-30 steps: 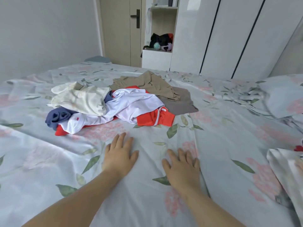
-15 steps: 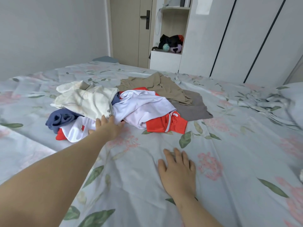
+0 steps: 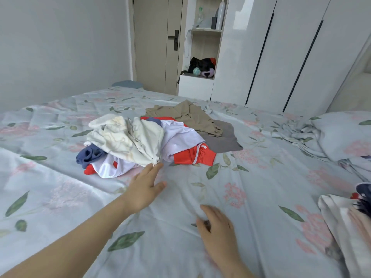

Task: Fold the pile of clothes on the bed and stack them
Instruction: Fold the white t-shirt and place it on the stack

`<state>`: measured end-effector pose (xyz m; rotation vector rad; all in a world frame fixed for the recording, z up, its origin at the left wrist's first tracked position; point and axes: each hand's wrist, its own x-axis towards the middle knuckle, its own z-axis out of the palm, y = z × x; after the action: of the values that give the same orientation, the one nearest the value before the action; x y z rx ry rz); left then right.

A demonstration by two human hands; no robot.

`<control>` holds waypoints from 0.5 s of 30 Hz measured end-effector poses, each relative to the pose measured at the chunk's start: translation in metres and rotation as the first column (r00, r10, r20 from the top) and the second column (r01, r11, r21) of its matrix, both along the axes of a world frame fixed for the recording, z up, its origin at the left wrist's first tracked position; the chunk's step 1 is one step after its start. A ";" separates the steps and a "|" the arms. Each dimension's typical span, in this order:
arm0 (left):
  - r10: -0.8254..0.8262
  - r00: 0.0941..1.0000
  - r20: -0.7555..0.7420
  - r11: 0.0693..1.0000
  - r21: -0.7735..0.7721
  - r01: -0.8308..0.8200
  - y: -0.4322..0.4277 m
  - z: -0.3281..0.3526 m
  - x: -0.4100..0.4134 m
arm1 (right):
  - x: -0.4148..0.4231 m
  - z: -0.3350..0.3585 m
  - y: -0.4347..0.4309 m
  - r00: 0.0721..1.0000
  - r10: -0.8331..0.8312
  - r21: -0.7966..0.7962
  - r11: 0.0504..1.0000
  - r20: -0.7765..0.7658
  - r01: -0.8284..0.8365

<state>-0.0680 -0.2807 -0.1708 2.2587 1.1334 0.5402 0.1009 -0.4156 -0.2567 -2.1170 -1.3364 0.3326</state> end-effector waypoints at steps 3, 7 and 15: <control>-0.143 0.989 0.021 0.990 -0.017 0.143 -0.053 0.014 0.006 | -0.003 0.017 -0.039 0.940 -0.047 0.069 0.995 -0.338 0.075; -0.273 0.952 0.138 0.953 -0.099 0.287 -0.125 0.028 0.024 | 0.012 0.037 -0.096 0.742 -0.176 0.113 0.940 -0.647 0.321; -0.569 0.807 0.159 0.765 -0.259 0.590 -0.262 0.007 0.056 | 0.049 0.058 -0.203 0.461 -0.273 0.060 0.806 -0.844 0.589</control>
<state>-0.0118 -0.5427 -0.1641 2.1419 0.3858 0.1735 0.1499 -0.6188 -0.1988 -1.5625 -0.2302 0.6779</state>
